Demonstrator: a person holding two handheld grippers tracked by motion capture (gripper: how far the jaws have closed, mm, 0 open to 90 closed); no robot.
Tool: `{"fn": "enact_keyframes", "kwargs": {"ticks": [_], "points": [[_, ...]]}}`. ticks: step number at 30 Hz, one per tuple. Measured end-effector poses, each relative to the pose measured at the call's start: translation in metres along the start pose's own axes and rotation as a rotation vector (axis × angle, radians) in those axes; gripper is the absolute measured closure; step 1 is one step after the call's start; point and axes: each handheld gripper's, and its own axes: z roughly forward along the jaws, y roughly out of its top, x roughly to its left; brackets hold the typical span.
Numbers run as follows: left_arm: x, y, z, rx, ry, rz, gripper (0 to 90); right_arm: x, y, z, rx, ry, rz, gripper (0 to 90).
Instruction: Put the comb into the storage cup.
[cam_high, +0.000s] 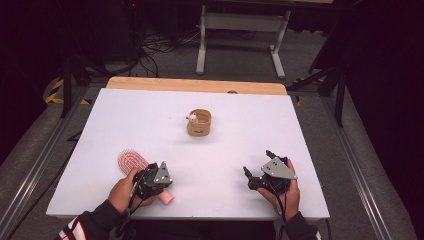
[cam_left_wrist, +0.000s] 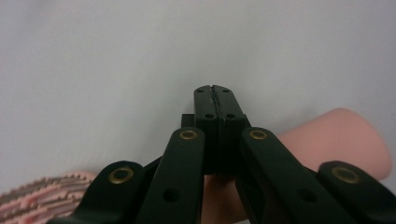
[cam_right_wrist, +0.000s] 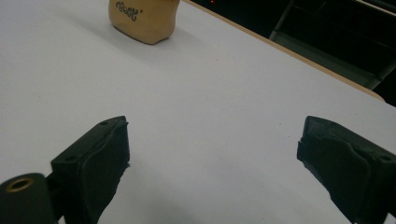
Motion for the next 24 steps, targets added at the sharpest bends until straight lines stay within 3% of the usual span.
{"fn": "enact_keyframes", "kwargs": {"ticks": [5,13,18,21,22,24], "points": [[0.0,-0.015,-0.008,-0.015,-0.006,-0.002,90.0,0.0,-0.001,0.001,0.014,0.005,0.003,9.5],[0.004,-0.047,-0.025,-0.02,-0.014,-0.053,90.0,0.0,-0.001,0.003,0.026,0.016,0.006,9.5],[0.016,-0.066,-0.035,-0.013,-0.009,-0.1,90.0,0.0,-0.001,0.003,0.027,0.016,0.007,9.5],[0.021,-0.07,-0.036,-0.012,-0.017,-0.093,90.0,0.0,-0.001,0.003,0.027,0.016,0.002,9.5],[0.027,-0.073,-0.037,-0.022,-0.043,-0.108,90.0,0.001,-0.001,0.004,0.029,0.018,0.001,9.5],[0.03,-0.074,-0.038,-0.009,-0.032,-0.104,90.0,0.001,-0.001,0.004,0.029,0.018,0.001,9.5]]}}
